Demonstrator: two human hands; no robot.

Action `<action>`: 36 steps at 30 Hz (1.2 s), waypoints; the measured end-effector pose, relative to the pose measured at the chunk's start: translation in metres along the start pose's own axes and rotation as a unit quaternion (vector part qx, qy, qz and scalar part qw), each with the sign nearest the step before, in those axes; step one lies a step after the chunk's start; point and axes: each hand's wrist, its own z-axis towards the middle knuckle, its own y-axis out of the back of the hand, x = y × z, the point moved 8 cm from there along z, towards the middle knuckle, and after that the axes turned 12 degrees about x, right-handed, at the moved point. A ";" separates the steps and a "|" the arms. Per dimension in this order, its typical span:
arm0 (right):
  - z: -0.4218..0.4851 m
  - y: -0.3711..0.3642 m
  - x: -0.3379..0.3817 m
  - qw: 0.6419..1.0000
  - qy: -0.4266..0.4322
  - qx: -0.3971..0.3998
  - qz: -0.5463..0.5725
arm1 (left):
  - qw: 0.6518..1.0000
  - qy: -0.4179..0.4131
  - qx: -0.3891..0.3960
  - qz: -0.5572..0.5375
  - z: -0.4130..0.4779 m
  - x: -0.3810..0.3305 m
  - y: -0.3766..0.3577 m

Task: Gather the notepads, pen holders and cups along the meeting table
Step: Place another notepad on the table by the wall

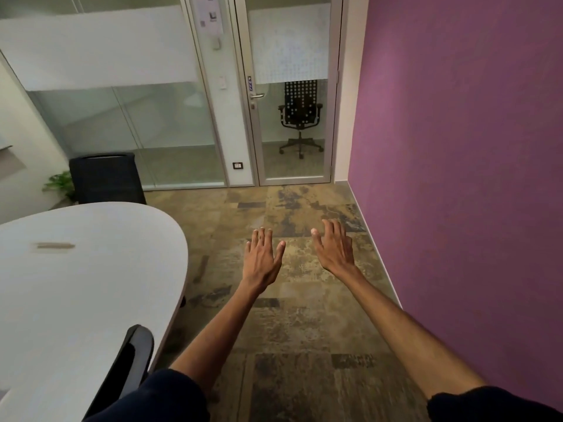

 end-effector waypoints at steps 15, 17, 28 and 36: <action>0.209 -0.091 -0.034 0.993 0.021 0.112 -0.039 | 0.997 0.075 -0.008 0.011 0.203 0.069 -0.027; 0.248 -0.099 -0.036 0.992 0.013 0.120 -0.040 | 0.995 0.092 -0.004 0.029 0.240 0.085 -0.021; 0.429 -0.149 -0.010 0.986 0.047 0.158 -0.034 | 0.988 0.145 0.013 0.050 0.386 0.150 -0.005; 0.574 -0.196 0.024 0.977 0.108 0.183 -0.027 | 0.977 0.199 0.027 0.067 0.498 0.217 0.006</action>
